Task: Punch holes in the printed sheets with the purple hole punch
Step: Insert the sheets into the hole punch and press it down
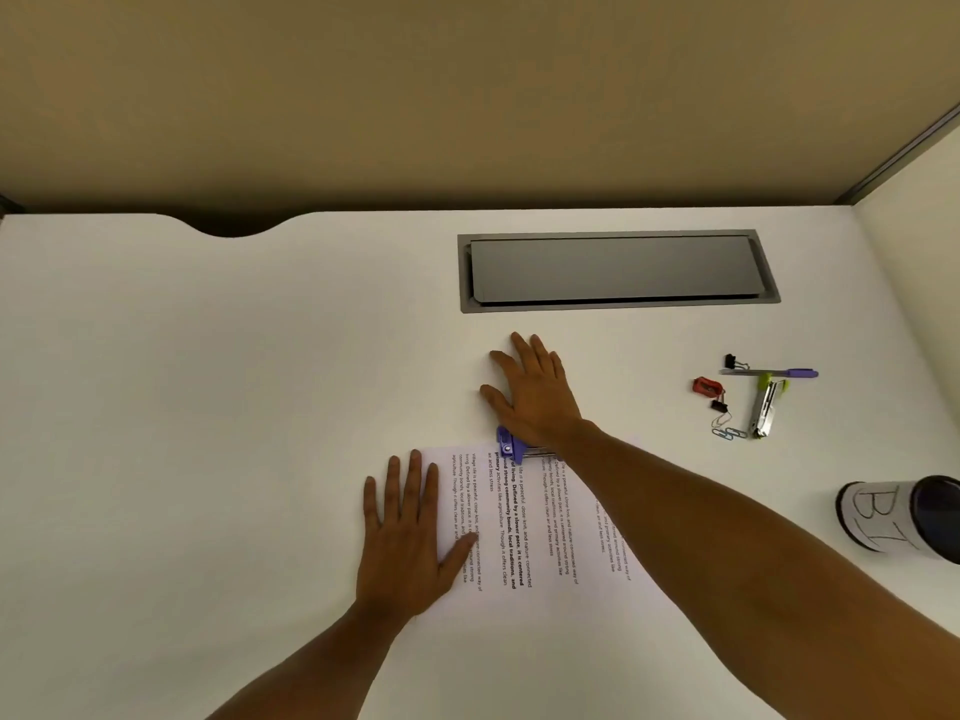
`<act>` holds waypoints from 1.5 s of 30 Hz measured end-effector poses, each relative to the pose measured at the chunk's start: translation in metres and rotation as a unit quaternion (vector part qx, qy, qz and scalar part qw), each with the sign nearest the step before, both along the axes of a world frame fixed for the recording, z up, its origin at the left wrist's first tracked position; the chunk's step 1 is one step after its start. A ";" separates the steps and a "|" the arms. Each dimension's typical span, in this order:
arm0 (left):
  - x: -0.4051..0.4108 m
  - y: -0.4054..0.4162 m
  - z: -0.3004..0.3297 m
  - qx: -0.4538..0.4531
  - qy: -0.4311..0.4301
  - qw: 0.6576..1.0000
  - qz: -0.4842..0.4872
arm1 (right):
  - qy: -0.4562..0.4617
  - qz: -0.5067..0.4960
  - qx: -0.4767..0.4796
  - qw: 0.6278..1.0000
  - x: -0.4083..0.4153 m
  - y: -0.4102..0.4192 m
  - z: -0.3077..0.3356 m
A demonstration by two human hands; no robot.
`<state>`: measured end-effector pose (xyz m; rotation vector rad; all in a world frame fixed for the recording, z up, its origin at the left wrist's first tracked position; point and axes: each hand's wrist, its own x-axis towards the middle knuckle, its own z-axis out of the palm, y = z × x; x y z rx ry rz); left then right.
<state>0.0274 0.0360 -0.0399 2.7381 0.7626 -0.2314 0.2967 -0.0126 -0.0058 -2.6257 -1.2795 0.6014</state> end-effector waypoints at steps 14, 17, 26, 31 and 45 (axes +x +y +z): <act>0.000 -0.001 0.009 0.009 0.028 1.000 -0.004 | 0.005 -0.452 0.077 0.889 -0.055 -0.150 0.029; 0.001 -0.001 0.011 0.010 0.043 0.999 -0.007 | 0.017 -0.454 -0.011 0.891 -0.082 -0.177 0.024; 0.007 -0.004 0.026 0.008 0.067 0.998 -0.001 | 0.059 -0.440 -0.025 0.895 -0.099 -0.176 0.034; 0.006 -0.009 0.031 -0.003 0.062 0.998 0.007 | 0.010 -0.403 -0.043 0.914 -0.106 -0.178 0.036; -0.006 -0.022 0.040 -0.012 0.085 0.996 0.024 | -0.009 -0.382 -0.041 0.923 -0.124 -0.192 0.038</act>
